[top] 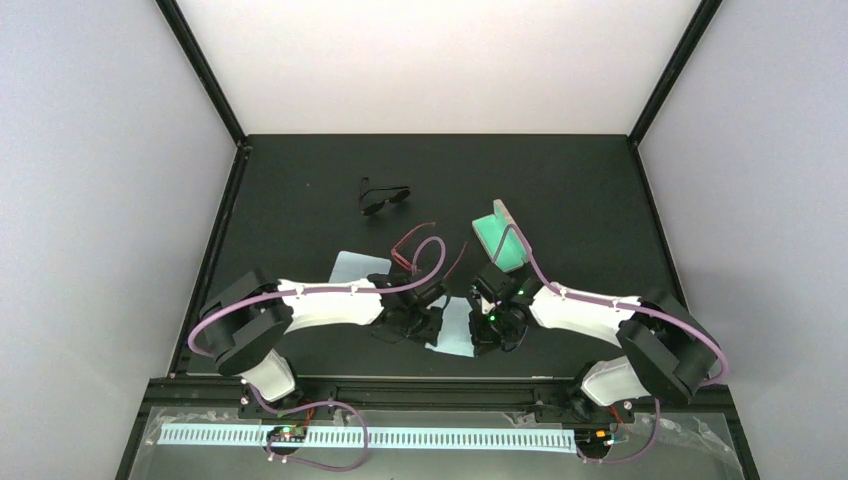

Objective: Organize the sunglasses
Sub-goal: Fold the glasses cleaning cloth at the center of the board.

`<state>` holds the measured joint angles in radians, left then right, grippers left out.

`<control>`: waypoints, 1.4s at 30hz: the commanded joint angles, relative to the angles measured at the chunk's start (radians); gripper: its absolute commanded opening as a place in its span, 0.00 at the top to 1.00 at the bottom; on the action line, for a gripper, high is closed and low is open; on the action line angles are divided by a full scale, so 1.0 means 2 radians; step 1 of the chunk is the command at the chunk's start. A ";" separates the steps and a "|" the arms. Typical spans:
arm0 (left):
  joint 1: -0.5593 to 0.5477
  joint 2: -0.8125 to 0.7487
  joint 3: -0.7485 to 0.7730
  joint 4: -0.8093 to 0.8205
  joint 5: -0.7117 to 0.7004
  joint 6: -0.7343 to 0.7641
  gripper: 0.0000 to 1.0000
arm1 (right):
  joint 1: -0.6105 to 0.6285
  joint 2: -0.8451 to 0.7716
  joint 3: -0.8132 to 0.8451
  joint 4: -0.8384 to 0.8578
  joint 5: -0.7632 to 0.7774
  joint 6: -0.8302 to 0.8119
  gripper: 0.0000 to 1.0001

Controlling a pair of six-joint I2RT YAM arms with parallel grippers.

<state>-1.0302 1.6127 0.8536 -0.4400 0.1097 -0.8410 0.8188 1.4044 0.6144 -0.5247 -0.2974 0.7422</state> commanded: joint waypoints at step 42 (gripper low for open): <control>0.028 -0.059 0.126 -0.133 -0.046 -0.001 0.98 | -0.005 0.008 0.183 -0.182 0.108 -0.006 0.99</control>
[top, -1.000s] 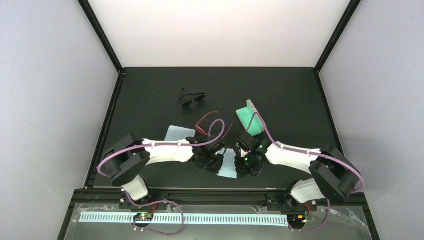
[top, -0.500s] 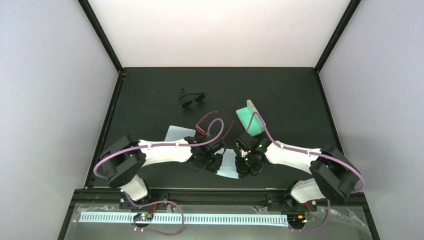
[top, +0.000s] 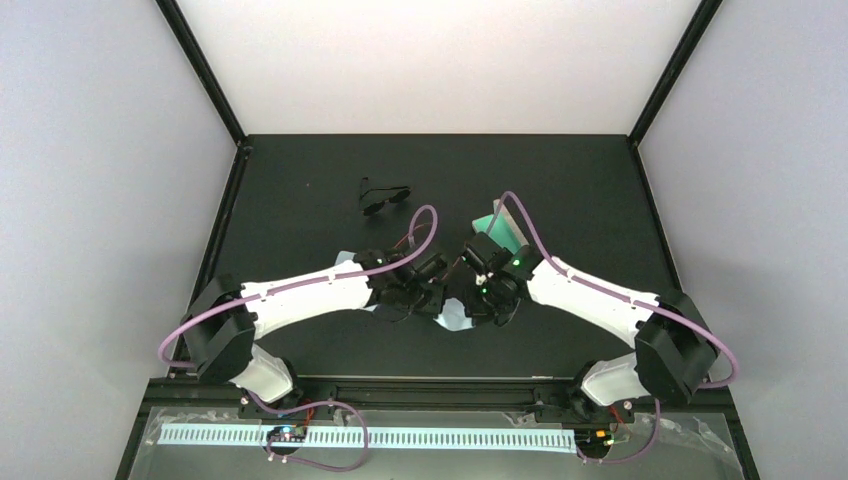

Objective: Organize the sunglasses
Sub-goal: Fold the glasses cleaning cloth at the center of the board.

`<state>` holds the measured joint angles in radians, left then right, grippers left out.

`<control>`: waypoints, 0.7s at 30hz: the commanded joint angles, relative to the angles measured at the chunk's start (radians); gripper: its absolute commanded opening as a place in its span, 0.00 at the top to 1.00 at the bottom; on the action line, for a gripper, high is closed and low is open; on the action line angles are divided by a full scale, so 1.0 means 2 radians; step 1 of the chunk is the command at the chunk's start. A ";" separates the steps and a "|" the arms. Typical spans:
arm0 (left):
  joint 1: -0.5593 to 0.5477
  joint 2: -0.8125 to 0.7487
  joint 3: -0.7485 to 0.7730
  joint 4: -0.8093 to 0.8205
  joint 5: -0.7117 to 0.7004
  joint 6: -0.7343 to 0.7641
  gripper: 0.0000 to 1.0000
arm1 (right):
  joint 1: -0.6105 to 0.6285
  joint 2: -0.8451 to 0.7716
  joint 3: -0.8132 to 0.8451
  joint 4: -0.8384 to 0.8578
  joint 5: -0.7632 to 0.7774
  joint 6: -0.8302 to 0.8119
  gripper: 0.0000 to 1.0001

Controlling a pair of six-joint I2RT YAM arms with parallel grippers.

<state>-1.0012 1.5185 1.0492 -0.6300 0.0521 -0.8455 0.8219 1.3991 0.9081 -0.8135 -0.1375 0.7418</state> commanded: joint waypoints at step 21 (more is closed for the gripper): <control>0.071 -0.098 -0.058 -0.024 0.006 0.007 0.99 | -0.014 0.073 0.066 0.017 -0.085 -0.061 0.99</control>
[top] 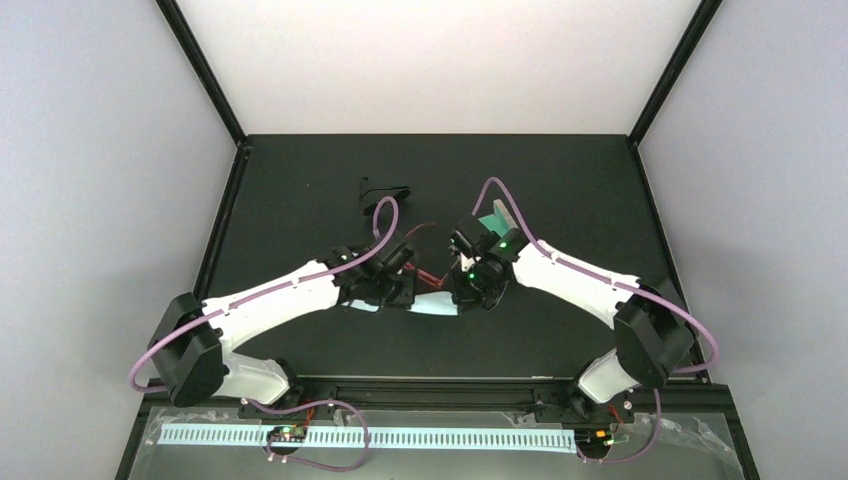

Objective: Organize the sunglasses
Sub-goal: Fold the glasses cleaning cloth at the center of the board.

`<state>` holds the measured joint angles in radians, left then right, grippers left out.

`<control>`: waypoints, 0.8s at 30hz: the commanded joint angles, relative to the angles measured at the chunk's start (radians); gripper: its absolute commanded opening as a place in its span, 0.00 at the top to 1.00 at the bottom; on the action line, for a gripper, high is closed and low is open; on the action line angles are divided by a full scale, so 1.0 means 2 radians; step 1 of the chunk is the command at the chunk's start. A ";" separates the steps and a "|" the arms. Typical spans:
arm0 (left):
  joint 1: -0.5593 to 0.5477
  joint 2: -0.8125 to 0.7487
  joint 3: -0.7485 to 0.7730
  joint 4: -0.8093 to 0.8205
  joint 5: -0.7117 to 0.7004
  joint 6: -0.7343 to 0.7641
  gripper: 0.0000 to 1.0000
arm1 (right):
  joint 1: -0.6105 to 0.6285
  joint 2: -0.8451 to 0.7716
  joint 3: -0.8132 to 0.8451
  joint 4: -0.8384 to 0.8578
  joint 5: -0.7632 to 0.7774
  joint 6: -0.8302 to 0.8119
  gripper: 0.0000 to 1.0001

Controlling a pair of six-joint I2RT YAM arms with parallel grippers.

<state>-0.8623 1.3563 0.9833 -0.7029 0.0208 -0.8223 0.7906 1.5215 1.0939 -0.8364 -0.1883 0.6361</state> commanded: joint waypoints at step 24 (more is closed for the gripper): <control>-0.011 0.000 -0.085 0.044 0.097 -0.024 0.99 | 0.030 0.062 -0.050 0.028 -0.091 0.023 0.99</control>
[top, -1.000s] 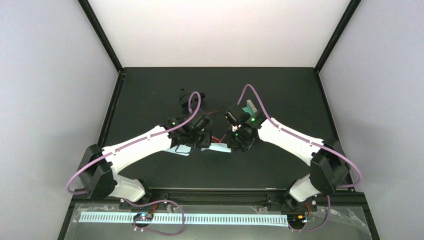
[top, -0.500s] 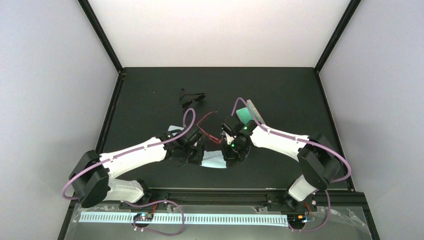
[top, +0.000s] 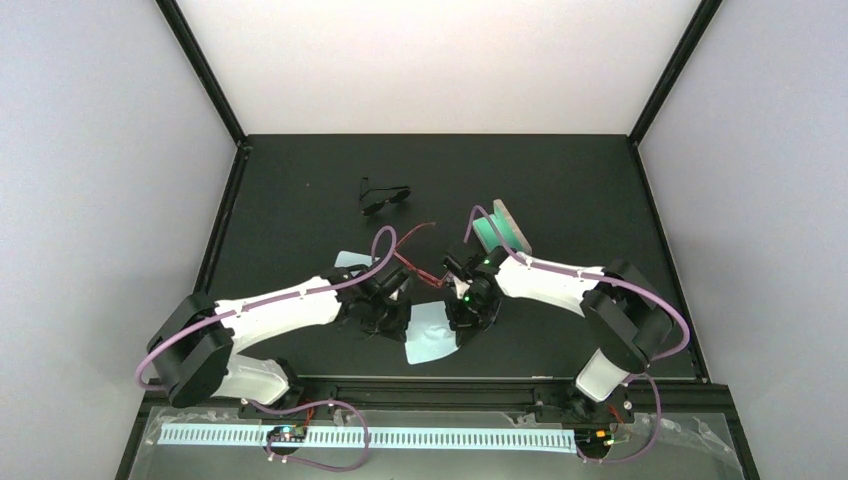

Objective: Organize the sunglasses
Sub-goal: Fold the glasses cleaning cloth at the center of the board.

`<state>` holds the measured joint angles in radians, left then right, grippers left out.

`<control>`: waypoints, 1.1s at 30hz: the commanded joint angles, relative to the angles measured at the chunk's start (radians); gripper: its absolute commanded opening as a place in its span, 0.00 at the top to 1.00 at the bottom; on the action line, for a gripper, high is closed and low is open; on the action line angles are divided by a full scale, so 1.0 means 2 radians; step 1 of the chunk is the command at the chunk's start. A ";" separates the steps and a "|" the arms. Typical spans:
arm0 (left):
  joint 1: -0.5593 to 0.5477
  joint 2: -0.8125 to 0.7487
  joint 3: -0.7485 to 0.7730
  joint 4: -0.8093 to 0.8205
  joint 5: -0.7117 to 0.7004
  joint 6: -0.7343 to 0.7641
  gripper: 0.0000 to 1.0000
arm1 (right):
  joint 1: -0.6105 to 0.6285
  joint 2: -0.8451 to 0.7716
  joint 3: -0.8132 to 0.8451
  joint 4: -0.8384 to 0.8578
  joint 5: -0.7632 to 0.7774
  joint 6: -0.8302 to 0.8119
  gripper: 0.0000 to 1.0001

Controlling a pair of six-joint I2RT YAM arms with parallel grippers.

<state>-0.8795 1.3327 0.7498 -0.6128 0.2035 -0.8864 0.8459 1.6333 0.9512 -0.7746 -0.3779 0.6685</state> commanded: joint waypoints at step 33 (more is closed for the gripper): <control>-0.092 -0.034 -0.079 0.207 -0.086 0.263 0.46 | -0.034 0.078 0.107 -0.043 0.025 0.000 0.99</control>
<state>-1.0489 1.2251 0.5842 -0.2672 0.0376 -0.4175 0.7837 1.7725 1.1313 -0.8471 -0.3317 0.6712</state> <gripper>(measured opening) 0.561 0.010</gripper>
